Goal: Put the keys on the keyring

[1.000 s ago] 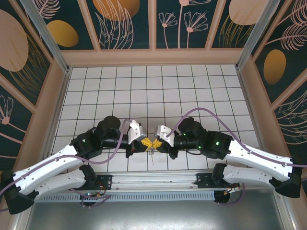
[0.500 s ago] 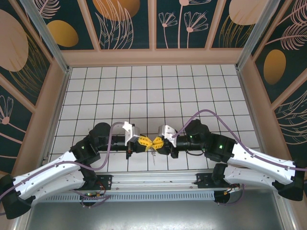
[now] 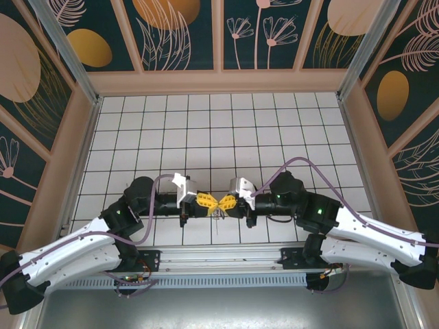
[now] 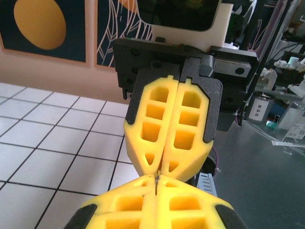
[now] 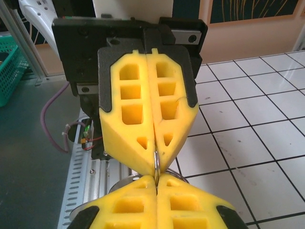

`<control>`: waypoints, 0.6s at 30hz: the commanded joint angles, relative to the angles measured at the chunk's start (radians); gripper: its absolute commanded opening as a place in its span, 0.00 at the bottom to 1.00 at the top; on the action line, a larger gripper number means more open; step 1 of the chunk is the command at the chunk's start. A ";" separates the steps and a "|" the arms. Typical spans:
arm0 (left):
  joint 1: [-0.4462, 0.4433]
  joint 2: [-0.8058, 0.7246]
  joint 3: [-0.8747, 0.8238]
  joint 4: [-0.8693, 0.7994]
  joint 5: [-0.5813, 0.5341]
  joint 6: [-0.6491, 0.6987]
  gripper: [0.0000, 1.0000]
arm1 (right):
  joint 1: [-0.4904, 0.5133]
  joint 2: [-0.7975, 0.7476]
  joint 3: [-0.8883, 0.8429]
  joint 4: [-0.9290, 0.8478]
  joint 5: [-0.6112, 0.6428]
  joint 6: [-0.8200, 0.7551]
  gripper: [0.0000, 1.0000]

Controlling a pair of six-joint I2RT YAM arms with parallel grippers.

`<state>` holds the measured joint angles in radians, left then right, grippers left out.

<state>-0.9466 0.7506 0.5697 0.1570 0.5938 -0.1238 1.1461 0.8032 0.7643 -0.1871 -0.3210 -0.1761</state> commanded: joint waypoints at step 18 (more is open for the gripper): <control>-0.005 0.240 0.327 -0.549 -0.078 0.207 0.04 | -0.015 0.188 0.271 -0.339 0.089 -0.134 0.00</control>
<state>-0.9455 0.9771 0.8551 -0.3401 0.5243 0.0635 1.1294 0.9932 0.9791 -0.5583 -0.2317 -0.2840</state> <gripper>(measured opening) 0.063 0.046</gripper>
